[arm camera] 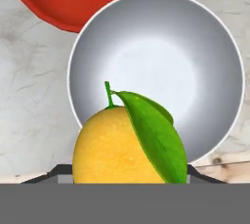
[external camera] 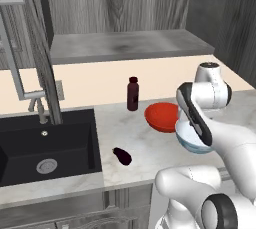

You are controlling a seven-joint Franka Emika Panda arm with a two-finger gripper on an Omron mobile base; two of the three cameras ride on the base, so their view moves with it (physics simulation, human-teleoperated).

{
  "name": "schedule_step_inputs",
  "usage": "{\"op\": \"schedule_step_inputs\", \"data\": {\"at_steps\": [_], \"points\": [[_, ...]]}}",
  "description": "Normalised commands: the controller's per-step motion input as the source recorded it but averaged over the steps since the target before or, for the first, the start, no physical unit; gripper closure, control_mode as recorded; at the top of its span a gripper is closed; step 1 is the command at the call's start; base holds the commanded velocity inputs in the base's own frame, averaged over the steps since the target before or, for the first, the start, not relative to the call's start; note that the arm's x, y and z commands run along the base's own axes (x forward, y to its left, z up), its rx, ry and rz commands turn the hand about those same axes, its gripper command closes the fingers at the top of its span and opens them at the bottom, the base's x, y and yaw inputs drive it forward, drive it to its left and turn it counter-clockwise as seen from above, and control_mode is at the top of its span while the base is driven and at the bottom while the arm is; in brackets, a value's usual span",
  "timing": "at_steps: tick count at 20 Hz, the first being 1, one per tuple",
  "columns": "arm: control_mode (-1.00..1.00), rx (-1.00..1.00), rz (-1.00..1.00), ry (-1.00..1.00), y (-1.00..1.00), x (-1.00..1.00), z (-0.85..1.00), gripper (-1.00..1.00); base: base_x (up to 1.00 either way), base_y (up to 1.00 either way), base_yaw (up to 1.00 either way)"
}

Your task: Pick both bowls and place them on the counter. Then place the lemon in one bowl and place the eggplant in the other bowl.

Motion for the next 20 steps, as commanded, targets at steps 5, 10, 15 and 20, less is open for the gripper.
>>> {"op": "schedule_step_inputs", "data": {"at_steps": [5, 10, 15, 20], "points": [[-1.0, 0.0, -0.04, 0.0, -0.3, 0.1, -0.29, 1.0, 0.0, 0.0, 0.0], [-1.0, 0.0, -0.04, 0.0, -0.25, 0.12, -0.24, 1.0, 0.0, 0.0, 0.0], [-1.0, 0.01, -0.02, 0.0, -0.13, 0.22, -0.25, 1.0, 0.0, 0.0, 0.0], [-1.0, 0.04, 0.0, 0.0, -0.06, 0.16, -0.26, 1.0, 0.0, 0.0, 0.0]]}}
